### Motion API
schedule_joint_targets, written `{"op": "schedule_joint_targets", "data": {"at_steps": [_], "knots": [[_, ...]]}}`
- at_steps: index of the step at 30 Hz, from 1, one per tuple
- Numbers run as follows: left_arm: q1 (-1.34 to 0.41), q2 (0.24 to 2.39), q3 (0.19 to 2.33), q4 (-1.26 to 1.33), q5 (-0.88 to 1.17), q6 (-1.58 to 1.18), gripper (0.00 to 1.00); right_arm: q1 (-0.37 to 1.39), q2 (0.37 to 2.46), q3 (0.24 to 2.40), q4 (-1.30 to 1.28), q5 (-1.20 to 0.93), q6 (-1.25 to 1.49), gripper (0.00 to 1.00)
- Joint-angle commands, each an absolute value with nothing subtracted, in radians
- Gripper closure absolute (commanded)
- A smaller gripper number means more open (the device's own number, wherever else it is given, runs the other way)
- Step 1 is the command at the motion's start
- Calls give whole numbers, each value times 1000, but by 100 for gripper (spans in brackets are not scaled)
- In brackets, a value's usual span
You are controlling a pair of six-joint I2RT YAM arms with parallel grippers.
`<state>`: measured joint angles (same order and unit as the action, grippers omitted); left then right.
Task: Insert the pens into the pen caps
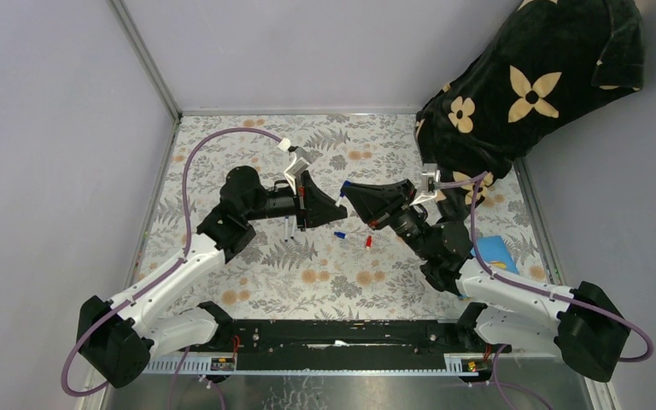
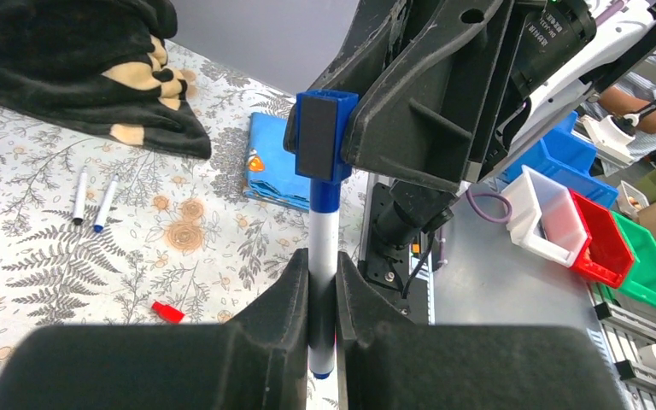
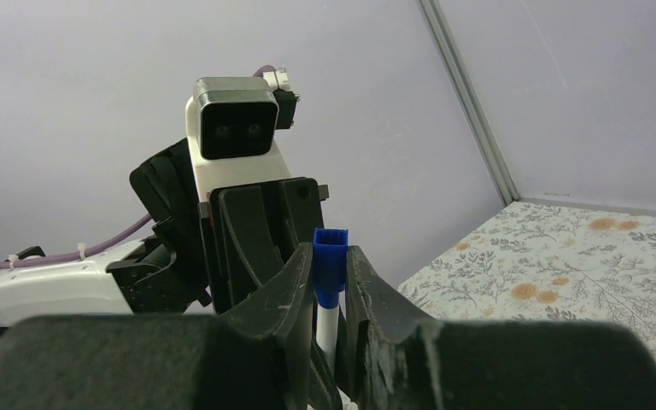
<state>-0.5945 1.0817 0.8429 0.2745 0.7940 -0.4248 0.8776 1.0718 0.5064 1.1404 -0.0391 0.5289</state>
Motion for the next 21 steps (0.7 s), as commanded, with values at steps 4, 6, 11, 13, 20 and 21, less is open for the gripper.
{"op": "schedule_joint_targets", "data": {"at_steps": [4,6,11,13,20,21], "knots": [[-561,1060,910,560,648,-456,100,1046,1164,375,851,-247,537,100],[-559,1060,910,561,645,-457,100,1067,1177,358,843,-237,537,100],[-553,1057,902,568,638,-459,100,1099,1177,318,827,-225,548,100],[-548,1054,900,568,632,-459,100,1103,1167,310,812,-223,548,100],[-541,1054,892,567,624,-456,100,1103,1088,348,727,-131,488,100],[-541,1056,894,562,627,-452,100,1103,1079,359,720,-109,483,100]]}}
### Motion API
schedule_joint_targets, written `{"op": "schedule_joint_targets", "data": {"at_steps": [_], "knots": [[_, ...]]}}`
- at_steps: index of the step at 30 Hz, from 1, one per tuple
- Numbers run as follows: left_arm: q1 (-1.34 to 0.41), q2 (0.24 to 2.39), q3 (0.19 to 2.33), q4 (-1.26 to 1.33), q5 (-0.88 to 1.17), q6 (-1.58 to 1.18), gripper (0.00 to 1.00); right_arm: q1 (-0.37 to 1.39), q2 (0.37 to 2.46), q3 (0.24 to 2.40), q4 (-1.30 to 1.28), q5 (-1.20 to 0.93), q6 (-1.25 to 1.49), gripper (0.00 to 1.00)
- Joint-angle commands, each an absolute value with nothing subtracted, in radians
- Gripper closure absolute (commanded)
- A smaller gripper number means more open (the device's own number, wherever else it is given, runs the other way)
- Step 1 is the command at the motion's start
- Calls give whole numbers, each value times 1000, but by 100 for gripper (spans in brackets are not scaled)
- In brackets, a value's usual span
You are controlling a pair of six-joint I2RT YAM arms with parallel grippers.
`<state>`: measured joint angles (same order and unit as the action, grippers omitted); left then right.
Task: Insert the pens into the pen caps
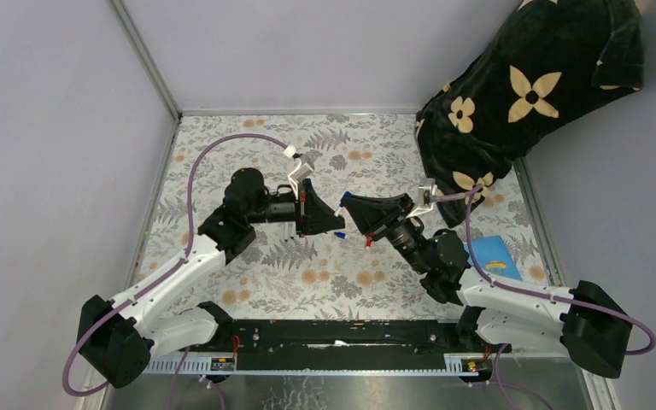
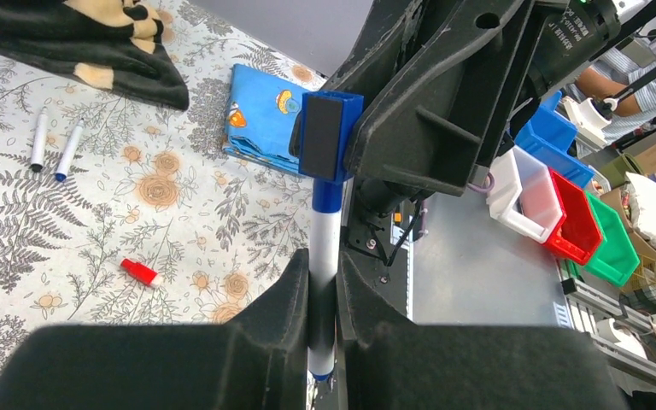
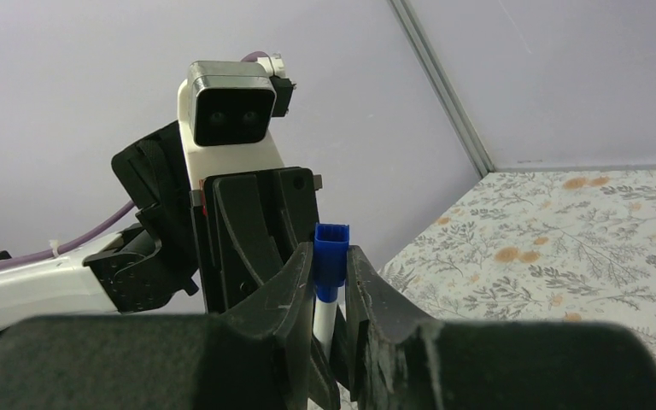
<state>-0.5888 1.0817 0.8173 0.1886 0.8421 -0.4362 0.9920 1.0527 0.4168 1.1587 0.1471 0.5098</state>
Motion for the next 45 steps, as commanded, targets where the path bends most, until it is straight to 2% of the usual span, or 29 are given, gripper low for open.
{"op": "schedule_joint_targets", "data": {"at_steps": [1,4,10,14,17,23,30,35,45], "knots": [[-541,1059,894,554,629,-447,100,1103,1069,374,718,-84,477,100],[-542,1080,905,501,637,-413,100,1103,1041,446,702,5,434,100],[-543,1111,906,478,642,-394,100,1103,1026,613,717,108,318,65],[-543,1113,901,469,624,-388,100,1103,977,645,725,104,279,49],[-543,1109,895,455,588,-380,100,1103,909,606,756,90,291,44],[-543,1115,911,353,431,-355,100,1103,790,510,697,221,283,40],[-543,1145,916,67,186,-361,100,1103,809,578,262,502,334,40],[-553,1218,883,-104,39,-391,100,1103,848,578,174,550,387,39],[-582,1476,897,-186,-94,-463,100,1103,912,566,131,532,417,36]]}}
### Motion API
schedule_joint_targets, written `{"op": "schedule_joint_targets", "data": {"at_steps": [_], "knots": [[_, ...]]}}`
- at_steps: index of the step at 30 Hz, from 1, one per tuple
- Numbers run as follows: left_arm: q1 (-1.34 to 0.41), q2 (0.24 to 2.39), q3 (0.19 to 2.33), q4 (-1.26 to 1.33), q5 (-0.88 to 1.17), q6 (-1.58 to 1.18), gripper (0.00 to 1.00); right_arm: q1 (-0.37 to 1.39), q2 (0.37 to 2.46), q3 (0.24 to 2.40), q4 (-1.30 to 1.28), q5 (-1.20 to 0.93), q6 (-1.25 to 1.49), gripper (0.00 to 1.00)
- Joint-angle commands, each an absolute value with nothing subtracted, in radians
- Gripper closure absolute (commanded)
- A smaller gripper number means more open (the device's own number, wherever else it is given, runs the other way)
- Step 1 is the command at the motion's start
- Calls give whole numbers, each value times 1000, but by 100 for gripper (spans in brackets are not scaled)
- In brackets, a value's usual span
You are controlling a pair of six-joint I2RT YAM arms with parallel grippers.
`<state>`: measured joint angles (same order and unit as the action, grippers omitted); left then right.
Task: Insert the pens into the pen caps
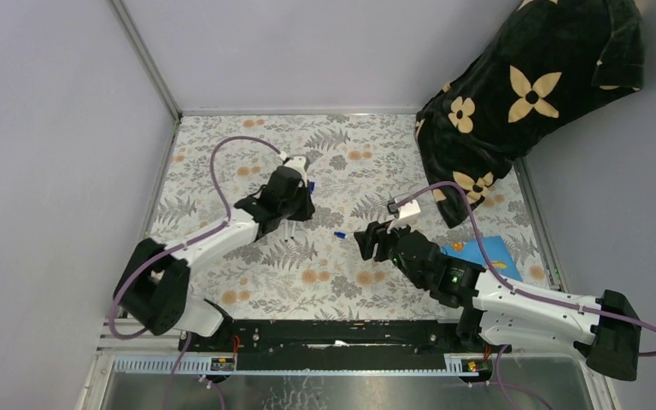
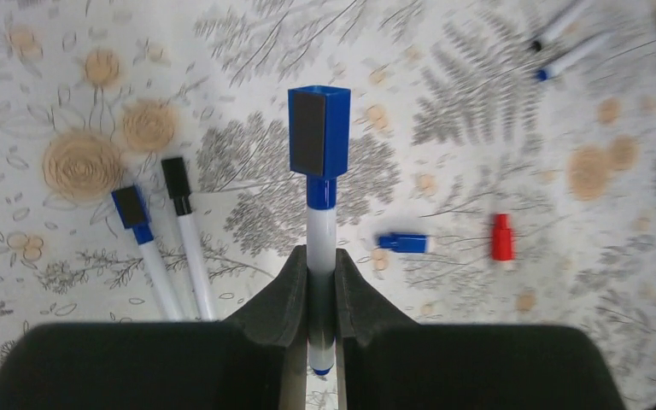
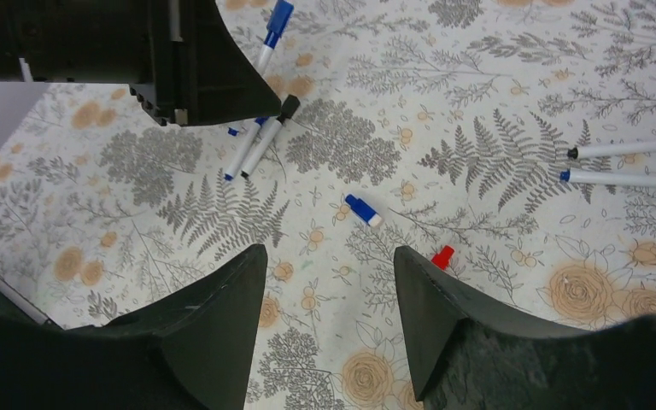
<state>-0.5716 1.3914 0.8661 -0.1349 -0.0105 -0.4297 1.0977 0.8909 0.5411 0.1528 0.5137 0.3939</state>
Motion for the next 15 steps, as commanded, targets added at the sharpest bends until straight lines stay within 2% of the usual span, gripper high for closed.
{"op": "schedule_joint_targets", "data": {"at_steps": [1,15], "knots": [[-584,1501,906,-197,-103,-465,100,1102,917,566,124,532,422,36],[-601,1700,976,-273,-202,-466,95,1102,947,553,127,488,397,35]]}}
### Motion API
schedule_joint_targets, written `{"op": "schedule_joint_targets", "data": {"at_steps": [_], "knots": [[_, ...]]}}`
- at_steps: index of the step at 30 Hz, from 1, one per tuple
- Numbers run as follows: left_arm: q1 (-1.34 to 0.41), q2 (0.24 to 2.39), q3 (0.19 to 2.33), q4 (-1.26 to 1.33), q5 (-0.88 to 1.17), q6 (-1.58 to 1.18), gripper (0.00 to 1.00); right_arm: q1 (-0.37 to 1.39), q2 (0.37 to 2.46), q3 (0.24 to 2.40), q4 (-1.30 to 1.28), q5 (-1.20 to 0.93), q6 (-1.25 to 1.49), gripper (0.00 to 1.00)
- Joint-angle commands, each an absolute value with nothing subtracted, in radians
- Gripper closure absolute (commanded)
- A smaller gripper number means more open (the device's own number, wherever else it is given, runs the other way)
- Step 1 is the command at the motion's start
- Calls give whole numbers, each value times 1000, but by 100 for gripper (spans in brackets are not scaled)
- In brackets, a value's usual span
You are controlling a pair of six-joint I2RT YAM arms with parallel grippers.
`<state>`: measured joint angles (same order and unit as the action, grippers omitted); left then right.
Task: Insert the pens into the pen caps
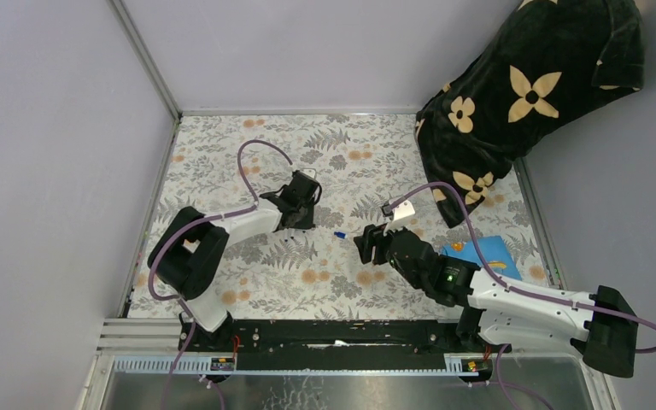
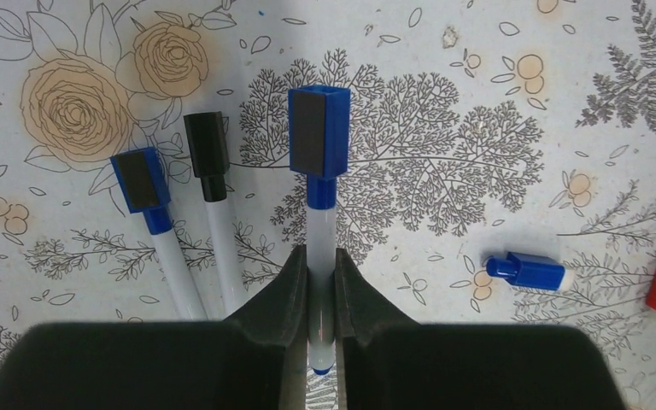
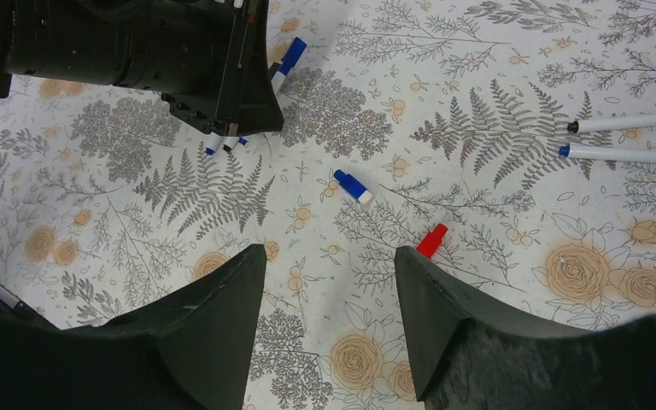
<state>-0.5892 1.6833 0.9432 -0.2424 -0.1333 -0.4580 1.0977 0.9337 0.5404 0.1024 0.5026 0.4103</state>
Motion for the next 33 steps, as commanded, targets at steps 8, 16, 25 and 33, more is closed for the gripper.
{"op": "schedule_joint_targets", "data": {"at_steps": [8,16,25,33], "knots": [[-607,1720,967,-292,-221,-479,82,1103,974,558,127,498,398,36],[-608,1718,955,-292,-231,-488,70,1103,995,569,121,496,395,35],[-609,1632,992,-313,-220,-478,65,1102,1040,627,37,565,432,35],[-609,1482,1091,-311,-210,-379,56,1018,1152,758,-64,492,517,33]]}}
